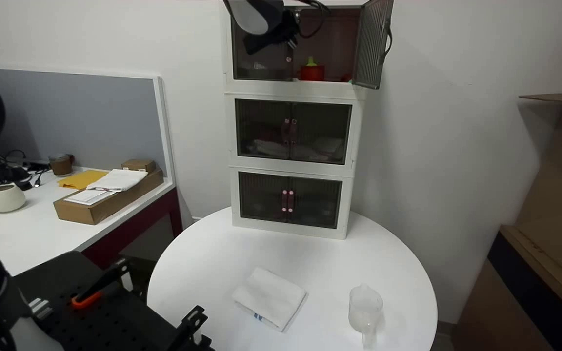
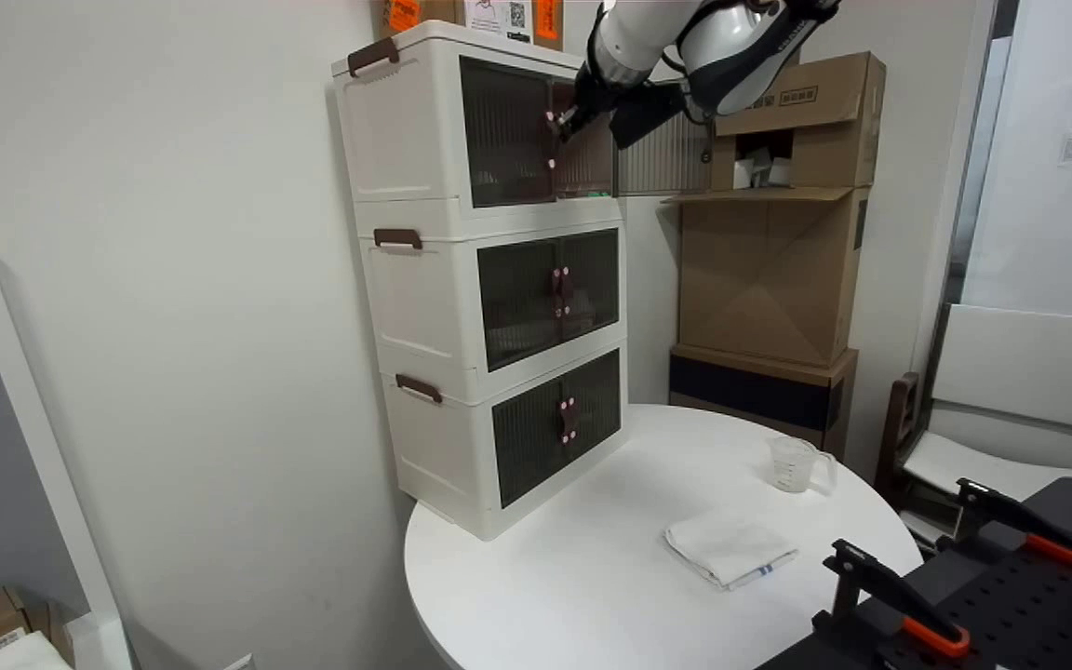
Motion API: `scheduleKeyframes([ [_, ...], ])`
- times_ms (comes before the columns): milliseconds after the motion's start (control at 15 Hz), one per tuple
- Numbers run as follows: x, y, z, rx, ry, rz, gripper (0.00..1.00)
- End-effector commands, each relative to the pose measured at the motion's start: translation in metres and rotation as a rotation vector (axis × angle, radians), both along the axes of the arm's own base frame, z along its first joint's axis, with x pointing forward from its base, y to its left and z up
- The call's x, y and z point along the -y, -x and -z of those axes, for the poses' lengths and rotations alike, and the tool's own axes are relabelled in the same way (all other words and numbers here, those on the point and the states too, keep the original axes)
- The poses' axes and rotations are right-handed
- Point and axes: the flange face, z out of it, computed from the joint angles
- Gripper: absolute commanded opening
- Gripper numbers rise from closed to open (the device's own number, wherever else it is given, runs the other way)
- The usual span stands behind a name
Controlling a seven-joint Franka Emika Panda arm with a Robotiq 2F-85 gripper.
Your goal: Open the left door of the topmost cabinet.
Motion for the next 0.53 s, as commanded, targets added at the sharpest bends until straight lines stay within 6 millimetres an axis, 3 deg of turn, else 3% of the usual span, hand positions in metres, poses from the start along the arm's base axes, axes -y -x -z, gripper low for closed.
scheduleKeyframes([
  [0,-0.003,0.023,0.007,-0.015,0.000,0.012,0.00],
  [467,-0.003,0.091,0.037,-0.112,-0.017,0.068,0.00],
])
